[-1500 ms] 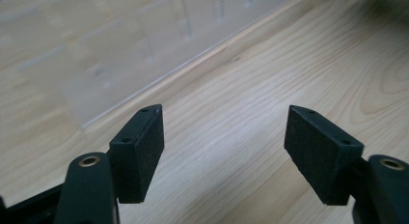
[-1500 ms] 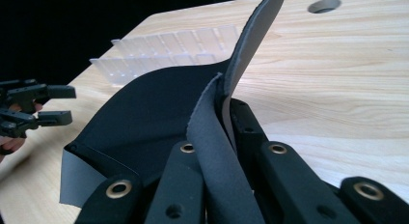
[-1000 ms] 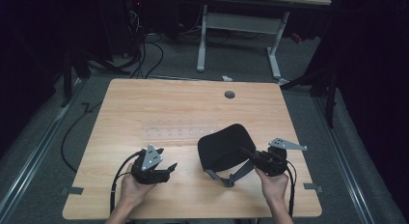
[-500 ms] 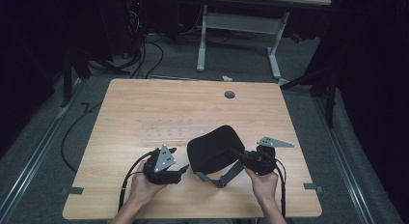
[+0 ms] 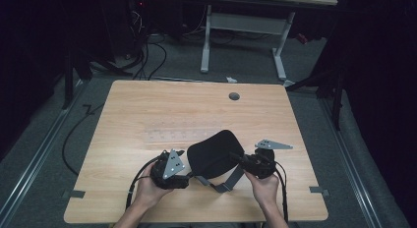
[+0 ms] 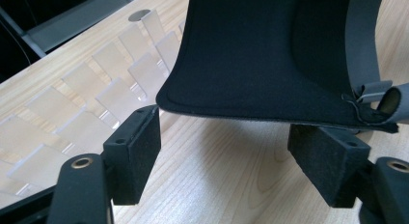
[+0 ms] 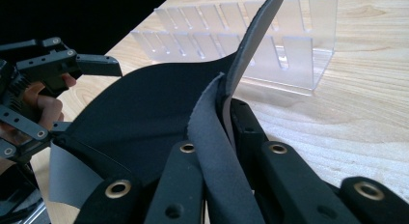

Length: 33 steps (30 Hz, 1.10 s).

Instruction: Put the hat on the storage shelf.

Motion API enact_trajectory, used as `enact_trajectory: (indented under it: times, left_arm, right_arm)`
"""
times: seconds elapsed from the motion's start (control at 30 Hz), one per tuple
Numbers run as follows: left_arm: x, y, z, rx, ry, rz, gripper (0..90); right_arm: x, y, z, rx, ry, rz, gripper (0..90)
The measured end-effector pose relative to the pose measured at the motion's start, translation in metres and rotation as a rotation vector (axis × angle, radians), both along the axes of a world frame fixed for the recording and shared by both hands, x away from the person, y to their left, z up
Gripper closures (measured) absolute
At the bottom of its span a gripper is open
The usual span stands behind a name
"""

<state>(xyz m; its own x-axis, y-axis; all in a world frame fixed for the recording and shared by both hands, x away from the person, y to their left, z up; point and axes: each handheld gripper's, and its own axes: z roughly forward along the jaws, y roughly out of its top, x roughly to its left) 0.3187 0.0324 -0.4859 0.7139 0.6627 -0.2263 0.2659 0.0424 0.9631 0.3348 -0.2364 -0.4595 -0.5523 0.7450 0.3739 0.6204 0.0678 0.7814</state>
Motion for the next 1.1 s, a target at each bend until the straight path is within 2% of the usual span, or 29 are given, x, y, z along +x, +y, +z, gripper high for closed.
enact_trajectory:
  times: [0.2, 0.3, 0.5, 0.53, 0.57, 0.63, 0.7, 0.77, 0.8, 0.9, 1.1]
  left_arm:
    - [-0.004, -0.006, 0.002, 0.022, -0.014, -0.021, 28.2]
    - [-0.006, -0.005, 0.004, 0.017, -0.006, -0.024, 28.2]
    - [-0.009, -0.001, 0.004, 0.048, -0.012, -0.026, 28.9]
    - [-0.009, 0.0, 0.004, 0.039, -0.006, -0.034, 29.9]
    - [-0.01, 0.001, 0.005, 0.027, -0.002, -0.047, 35.1]
    - [-0.013, 0.0, 0.004, 0.037, -0.01, -0.051, 36.7]
    - [-0.015, -0.001, 0.003, 0.052, -0.018, -0.056, 38.1]
    - [-0.017, 0.0, 0.004, 0.04, -0.014, -0.061, 40.9]
    - [-0.017, 0.002, 0.004, 0.047, -0.016, -0.063, 42.4]
    - [-0.017, 0.002, 0.003, 0.048, -0.004, -0.065, 47.1]
    - [-0.016, 0.005, 0.004, 0.068, 0.014, -0.071, 62.4]
  right_arm:
    - [-0.002, 0.003, 0.002, -0.016, 0.004, 0.014, 84.6]
    - [-0.003, 0.003, 0.003, -0.018, 0.006, 0.019, 84.6]
    - [-0.007, 0.009, 0.008, -0.036, -0.004, 0.043, 84.6]
    - [-0.007, 0.011, 0.009, -0.037, -0.003, 0.048, 84.6]
    - [-0.006, 0.012, 0.009, -0.032, -0.001, 0.054, 84.6]
    - [-0.005, 0.016, 0.009, -0.014, 0.007, 0.072, 84.6]
    - [-0.006, 0.021, 0.011, -0.028, -0.006, 0.077, 84.6]
    - [-0.007, 0.022, 0.011, -0.03, -0.013, 0.081, 84.6]
    - [-0.007, 0.022, 0.01, -0.025, -0.012, 0.084, 84.5]
    - [-0.008, 0.02, 0.008, -0.007, -0.003, 0.092, 84.4]
    - [-0.007, 0.022, 0.005, 0.003, -0.004, 0.112, 83.9]
